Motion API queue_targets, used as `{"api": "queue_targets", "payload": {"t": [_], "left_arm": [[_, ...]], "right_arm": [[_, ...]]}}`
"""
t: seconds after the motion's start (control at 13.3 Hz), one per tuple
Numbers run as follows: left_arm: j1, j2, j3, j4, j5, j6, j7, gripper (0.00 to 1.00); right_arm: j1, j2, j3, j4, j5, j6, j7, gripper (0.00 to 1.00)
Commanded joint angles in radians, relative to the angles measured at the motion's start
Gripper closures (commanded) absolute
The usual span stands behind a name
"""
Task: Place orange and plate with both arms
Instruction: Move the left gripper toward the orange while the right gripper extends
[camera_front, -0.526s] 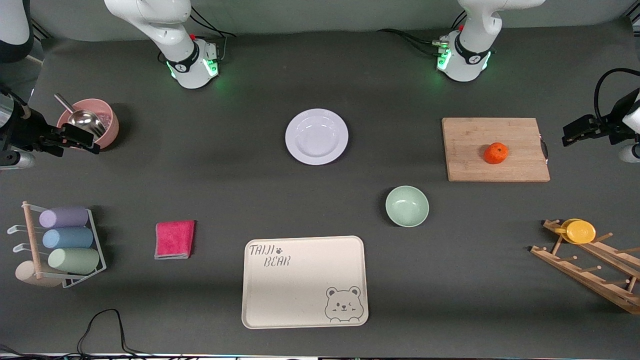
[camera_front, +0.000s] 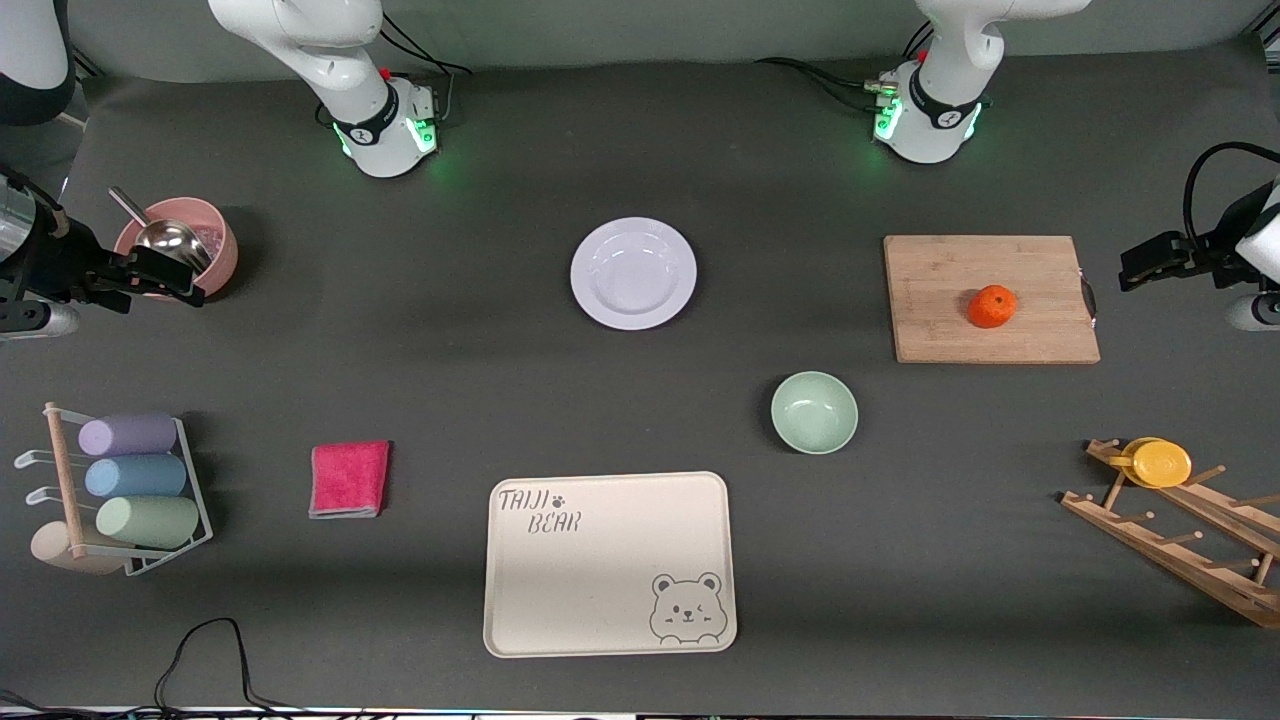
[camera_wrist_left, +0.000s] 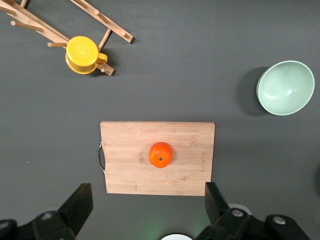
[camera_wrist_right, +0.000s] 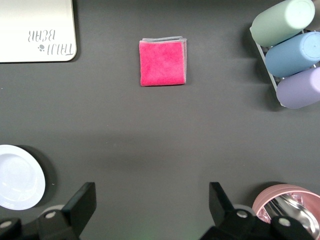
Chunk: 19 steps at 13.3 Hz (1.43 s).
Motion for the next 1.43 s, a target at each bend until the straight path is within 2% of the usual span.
{"api": "queue_targets", "payload": {"t": [0.0, 0.3, 0.45, 0.68, 0.75, 0.9, 0.98, 1.35], "left_arm": [[-0.021, 0.014, 0.010, 0.035, 0.016, -0.033, -0.001, 0.00], [-0.017, 0.015, 0.012, 0.026, 0.017, -0.062, 0.013, 0.00], [-0.015, -0.035, 0.012, -0.020, 0.017, -0.086, 0.004, 0.00], [-0.012, -0.170, 0.012, -0.142, 0.017, -0.099, -0.003, 0.00], [-0.004, -0.239, 0.012, -0.208, 0.019, -0.103, -0.003, 0.00], [0.000, -0.435, 0.016, -0.404, 0.036, -0.079, -0.003, 0.00], [0.000, -0.486, 0.016, -0.452, 0.048, -0.074, -0.006, 0.00], [0.000, -0.485, 0.013, -0.489, 0.050, -0.067, -0.009, 0.00]], "right_arm": [[0.010, 0.002, -0.001, 0.006, -0.013, -0.018, -0.014, 0.00], [0.010, 0.031, 0.000, 0.006, -0.002, -0.032, -0.014, 0.00], [0.010, 0.057, 0.000, 0.005, 0.004, -0.036, 0.002, 0.00], [0.025, 0.096, 0.000, -0.003, 0.059, -0.044, 0.002, 0.00], [0.031, 0.108, 0.000, -0.013, 0.084, -0.044, 0.002, 0.00], [0.047, 0.129, 0.000, -0.021, 0.115, -0.044, 0.000, 0.00], [0.056, 0.142, 0.000, -0.023, 0.115, -0.043, 0.002, 0.00], [0.068, 0.180, -0.003, -0.023, 0.115, -0.003, 0.002, 0.00]]}}
